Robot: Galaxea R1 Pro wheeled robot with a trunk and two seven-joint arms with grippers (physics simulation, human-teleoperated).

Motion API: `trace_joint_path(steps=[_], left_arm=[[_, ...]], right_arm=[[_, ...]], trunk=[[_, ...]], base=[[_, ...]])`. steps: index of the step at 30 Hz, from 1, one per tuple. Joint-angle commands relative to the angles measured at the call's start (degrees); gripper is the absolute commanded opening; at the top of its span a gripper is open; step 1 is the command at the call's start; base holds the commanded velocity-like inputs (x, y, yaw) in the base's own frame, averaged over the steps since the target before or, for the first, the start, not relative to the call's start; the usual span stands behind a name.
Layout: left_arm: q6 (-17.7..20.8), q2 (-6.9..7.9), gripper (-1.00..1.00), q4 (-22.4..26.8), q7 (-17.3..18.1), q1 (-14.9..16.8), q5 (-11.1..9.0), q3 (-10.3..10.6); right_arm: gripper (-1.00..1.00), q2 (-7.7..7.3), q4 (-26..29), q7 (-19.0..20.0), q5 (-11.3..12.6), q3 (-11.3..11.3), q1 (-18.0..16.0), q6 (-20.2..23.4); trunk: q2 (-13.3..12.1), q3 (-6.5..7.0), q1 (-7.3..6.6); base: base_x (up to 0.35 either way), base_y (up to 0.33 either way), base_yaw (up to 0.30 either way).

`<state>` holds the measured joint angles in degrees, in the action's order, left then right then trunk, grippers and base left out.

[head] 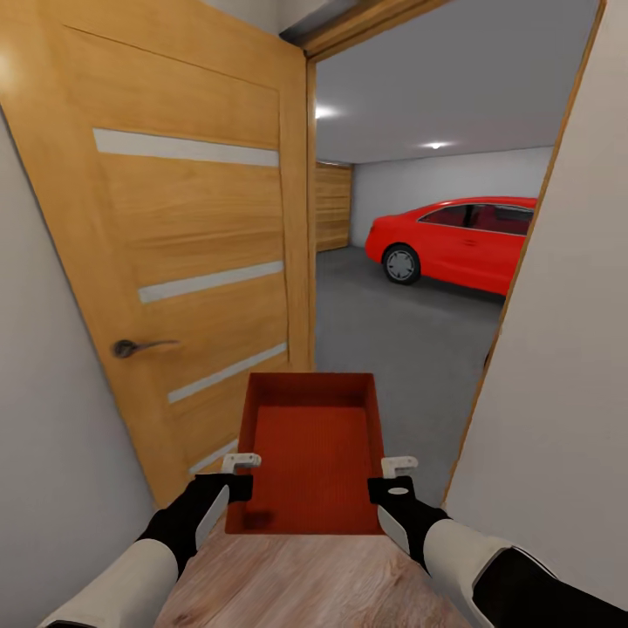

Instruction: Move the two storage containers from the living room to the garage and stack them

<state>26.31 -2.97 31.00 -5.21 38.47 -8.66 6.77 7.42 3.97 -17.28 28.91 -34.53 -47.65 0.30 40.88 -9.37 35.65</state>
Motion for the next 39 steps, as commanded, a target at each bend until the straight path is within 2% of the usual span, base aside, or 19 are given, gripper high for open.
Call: trace_joint_path(steps=[1,23,39], left_arm=[[-2.58,-0.46,-1.0,0.19,-0.78,0.03,1.28,0.16],[-2.58,-0.46,-1.0,0.02,-0.77,0.05,1.36,0.17],[-2.58,-0.46,-1.0,0.03,-0.77,0.03,1.35,0.17]], right_arm=[[-1.0,0.05,-0.28,-5.84,1.59,-0.89,-0.04,-0.11],[-1.0,0.05,-0.28,-5.8,1.59,-0.89,-0.02,-0.18],[-1.0,0.05,-0.27,-5.83,1.59,-0.89,-0.03,-0.12]], trunk=[[0.08,-0.1,0.02],[0.08,-0.1,0.02],[0.08,-0.1,0.02]], base=[[0.005,0.0,-0.158],[0.177,0.155,-0.019],[0.005,0.003,-0.264]])
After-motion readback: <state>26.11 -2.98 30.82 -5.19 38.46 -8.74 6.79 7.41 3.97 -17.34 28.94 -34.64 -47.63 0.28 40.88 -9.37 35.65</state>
